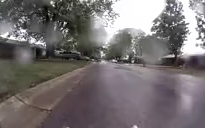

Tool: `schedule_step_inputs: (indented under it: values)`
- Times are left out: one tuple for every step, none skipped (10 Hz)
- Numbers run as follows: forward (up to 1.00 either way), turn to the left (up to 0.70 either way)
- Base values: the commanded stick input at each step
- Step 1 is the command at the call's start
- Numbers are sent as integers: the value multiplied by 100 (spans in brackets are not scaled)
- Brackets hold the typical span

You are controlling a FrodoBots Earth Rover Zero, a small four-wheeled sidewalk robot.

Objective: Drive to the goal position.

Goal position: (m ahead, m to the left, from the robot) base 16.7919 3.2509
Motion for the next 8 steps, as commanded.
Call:
schedule_step_inputs:
  values:
    - [50,-1]
    - [50,-1]
    - [50,-1]
    - [50,-1]
    - [50,-1]
    - [50,-1]
    - [50,-1]
    - [50,-1]
